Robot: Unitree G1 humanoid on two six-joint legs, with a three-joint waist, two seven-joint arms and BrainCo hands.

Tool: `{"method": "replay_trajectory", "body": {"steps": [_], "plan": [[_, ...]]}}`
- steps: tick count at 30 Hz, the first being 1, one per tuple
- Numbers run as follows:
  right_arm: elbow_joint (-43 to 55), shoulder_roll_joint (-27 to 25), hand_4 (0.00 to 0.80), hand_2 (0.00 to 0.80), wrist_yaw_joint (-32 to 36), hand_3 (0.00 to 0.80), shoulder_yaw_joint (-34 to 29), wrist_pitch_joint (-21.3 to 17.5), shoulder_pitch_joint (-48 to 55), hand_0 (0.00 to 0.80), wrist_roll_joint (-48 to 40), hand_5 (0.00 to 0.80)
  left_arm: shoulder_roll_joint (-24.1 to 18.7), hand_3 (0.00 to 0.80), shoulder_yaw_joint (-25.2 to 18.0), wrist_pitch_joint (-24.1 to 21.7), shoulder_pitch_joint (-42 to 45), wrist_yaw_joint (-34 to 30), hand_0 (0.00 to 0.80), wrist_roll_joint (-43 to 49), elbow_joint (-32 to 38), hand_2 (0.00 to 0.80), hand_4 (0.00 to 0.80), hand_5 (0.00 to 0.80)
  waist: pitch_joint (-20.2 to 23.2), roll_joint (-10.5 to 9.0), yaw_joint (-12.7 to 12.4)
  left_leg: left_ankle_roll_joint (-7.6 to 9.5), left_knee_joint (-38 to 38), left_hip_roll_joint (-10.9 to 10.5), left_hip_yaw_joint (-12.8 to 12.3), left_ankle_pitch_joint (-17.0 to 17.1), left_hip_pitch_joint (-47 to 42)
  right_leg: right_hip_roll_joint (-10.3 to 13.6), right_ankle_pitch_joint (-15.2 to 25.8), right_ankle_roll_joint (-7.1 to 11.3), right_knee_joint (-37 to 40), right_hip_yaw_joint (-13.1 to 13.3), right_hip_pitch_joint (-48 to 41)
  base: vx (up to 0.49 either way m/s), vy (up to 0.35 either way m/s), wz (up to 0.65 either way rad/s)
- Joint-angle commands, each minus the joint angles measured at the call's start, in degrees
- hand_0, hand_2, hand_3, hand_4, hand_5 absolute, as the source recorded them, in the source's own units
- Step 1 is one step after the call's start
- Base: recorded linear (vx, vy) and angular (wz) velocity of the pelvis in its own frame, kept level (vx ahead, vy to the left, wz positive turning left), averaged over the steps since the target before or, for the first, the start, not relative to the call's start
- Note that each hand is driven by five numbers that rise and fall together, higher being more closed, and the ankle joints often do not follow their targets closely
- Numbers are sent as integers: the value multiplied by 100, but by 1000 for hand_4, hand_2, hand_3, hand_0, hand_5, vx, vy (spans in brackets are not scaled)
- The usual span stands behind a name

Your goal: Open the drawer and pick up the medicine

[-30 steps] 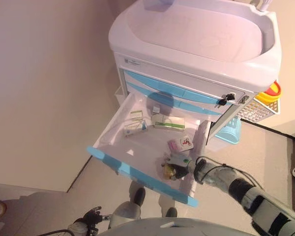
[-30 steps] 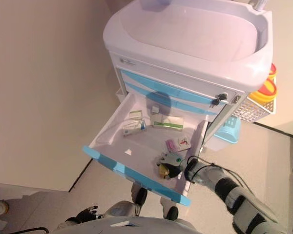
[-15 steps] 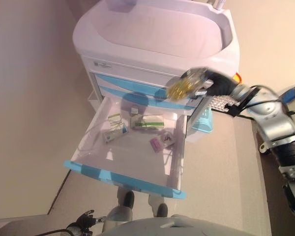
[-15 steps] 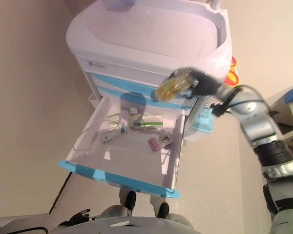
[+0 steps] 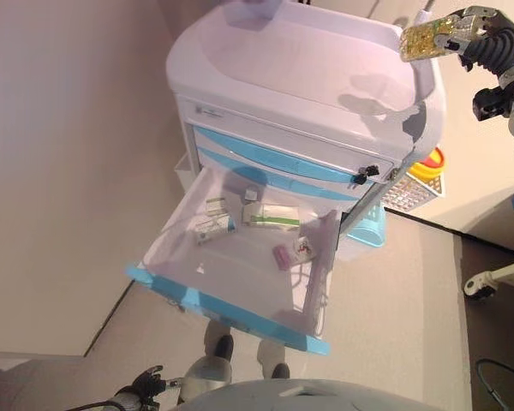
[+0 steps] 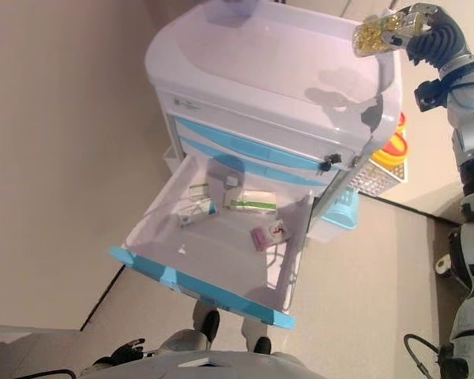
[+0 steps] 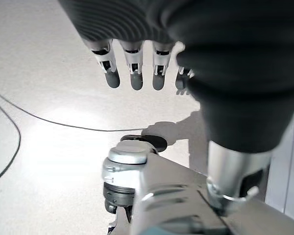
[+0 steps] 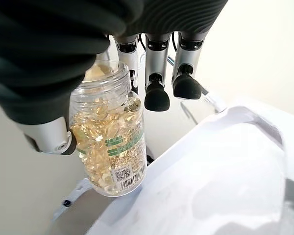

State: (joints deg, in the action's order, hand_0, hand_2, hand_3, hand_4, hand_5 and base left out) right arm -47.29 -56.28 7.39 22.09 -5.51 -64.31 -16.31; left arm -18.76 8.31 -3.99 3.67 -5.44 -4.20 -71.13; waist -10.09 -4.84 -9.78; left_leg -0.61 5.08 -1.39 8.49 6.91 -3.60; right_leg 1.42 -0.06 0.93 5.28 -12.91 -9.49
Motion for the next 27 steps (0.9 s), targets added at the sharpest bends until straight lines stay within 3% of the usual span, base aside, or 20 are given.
{"method": "replay_trajectory", "body": {"steps": [1, 16, 27], "plan": [[-113, -494, 800, 800, -247, 800, 632, 24, -955, 800, 356, 800, -299, 0, 427, 23, 40, 28, 0, -168, -123, 0, 0, 0, 177, -264, -280, -59, -8, -119, -54, -739, -210, 175, 56, 287, -88, 46, 68, 44, 29, 20], [-1075, -711, 800, 800, 261, 800, 2046, 747, -1943, 800, 1412, 800, -654, 0, 507, -12, 45, 30, 0, -517, 347, 0, 0, 0, -358, -352, -589, -14, -75, -110, 186, -625, 145, 175, 83, 283, -172, -90, 332, -11, -9, 16], [-984, -847, 800, 800, 870, 800, 2757, 703, -2396, 800, 1595, 800, -816, 0, 501, -4, 114, 1, 0, -637, 705, 0, 0, 0, -565, -476, -594, 8, -52, -98, 224, -566, 300, 141, 146, 292, -218, -48, 527, -7, -19, 3]]}}
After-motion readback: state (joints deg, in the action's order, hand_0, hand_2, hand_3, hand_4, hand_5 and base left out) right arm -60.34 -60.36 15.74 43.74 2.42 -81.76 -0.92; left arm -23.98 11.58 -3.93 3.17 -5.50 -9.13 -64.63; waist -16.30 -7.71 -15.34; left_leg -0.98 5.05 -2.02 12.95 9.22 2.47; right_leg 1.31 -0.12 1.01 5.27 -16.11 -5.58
